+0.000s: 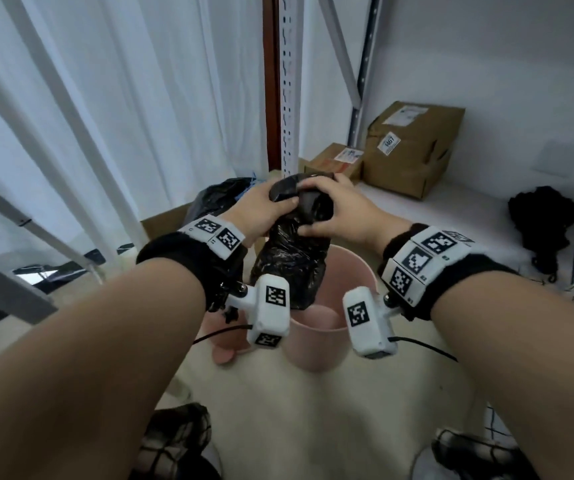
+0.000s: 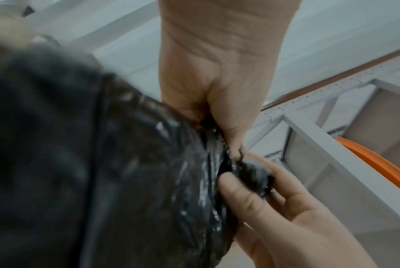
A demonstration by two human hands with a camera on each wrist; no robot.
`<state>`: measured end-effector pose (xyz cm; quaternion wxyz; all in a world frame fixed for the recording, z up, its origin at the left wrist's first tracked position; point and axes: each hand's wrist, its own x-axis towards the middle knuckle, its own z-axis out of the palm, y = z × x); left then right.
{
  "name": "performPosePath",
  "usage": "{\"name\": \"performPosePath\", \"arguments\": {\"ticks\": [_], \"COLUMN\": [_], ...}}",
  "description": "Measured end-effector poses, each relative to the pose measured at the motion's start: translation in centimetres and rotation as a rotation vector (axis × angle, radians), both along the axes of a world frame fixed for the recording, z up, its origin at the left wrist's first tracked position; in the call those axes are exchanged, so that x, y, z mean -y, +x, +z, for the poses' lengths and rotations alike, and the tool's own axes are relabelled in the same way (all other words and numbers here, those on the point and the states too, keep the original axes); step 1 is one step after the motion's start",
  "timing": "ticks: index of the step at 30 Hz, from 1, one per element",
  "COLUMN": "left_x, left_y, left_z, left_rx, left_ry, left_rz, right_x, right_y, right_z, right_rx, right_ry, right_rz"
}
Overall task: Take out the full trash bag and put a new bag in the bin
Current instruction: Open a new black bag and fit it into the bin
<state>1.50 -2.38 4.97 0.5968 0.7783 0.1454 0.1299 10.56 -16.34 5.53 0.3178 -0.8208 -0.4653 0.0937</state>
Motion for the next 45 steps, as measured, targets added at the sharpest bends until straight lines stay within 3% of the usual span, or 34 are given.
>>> {"name": "performPosePath", "arguments": {"ticks": [4, 8, 11, 16, 18, 20, 22, 24, 25, 27, 29, 31, 34, 38, 40, 43, 45], "left_x": [-0.1, -0.3, 0.0, 0.0, -0.1, -0.2, -0.3, 0.1, 0.3, 1.2, 1.8, 1.9, 1.7, 1.3, 0.6, -0.5, -1.2], "left_y": [-0.3, -1.0, -0.9, 0.1, 0.3, 0.5, 0.8, 0.7, 0.6, 0.4, 0.4, 0.5, 0.5, -0.1, -0.1, -0.2, -0.5], "left_z": [0.0, 0.7, 0.8, 0.7, 0.8, 0.5, 0.0, 0.0, 0.3, 1.1, 1.3, 1.0, 0.9, 1.6, 1.5, 1.1, 0.8], "left_rx": [-0.075, -0.052, -0.049, 0.019, 0.032, 0.001, -0.055, 0.035, 0.124, 0.180, 0.065, 0.012, 0.091, 0.036, 0.005, 0.073, 0.144], "left_ry": [-0.074, 0.195, 0.213, 0.014, 0.028, 0.124, 0.333, 0.538, 0.579, 0.574, 0.566, 0.589, 0.437, -0.317, -0.346, -0.171, -0.084], "left_rz": [0.033, -0.076, -0.184, 0.022, 0.093, 0.159, 0.237, 0.309, 0.283, 0.060, -0.178, -0.202, -0.048, -0.020, 0.026, 0.270, 0.411], "right_x": [-0.8, 0.0, 0.7, 0.6, 0.6, 0.8, 0.6, 0.4, 0.4, 0.4, 0.2, -0.2, -0.5, -0.2, 0.0, 0.5, 1.0], "right_y": [0.0, 0.4, 0.6, 0.1, 0.1, -0.4, -0.4, 0.1, 0.2, 0.1, -0.3, -0.4, -0.6, -0.6, -0.5, 0.1, 0.9], "right_z": [0.3, 0.3, 0.3, 0.7, 0.6, 0.8, 0.8, 0.4, 0.3, 0.3, 0.7, 1.0, 1.0, 1.4, 1.6, 1.2, 0.5], "right_rx": [0.047, -0.052, -0.199, -0.526, -0.616, -0.635, -0.543, -0.473, -0.485, -0.566, -0.647, -0.710, -0.752, -0.614, -0.536, -0.365, -0.181], "right_ry": [0.159, 0.219, 0.252, 0.278, 0.230, 0.174, 0.141, 0.136, 0.149, 0.208, 0.309, 0.387, 0.423, 0.417, 0.415, 0.376, 0.169], "right_rz": [-0.121, -0.196, -0.211, -0.072, -0.021, -0.051, -0.166, -0.291, -0.339, -0.369, -0.352, -0.337, -0.283, -0.186, -0.151, -0.264, -0.380]}}
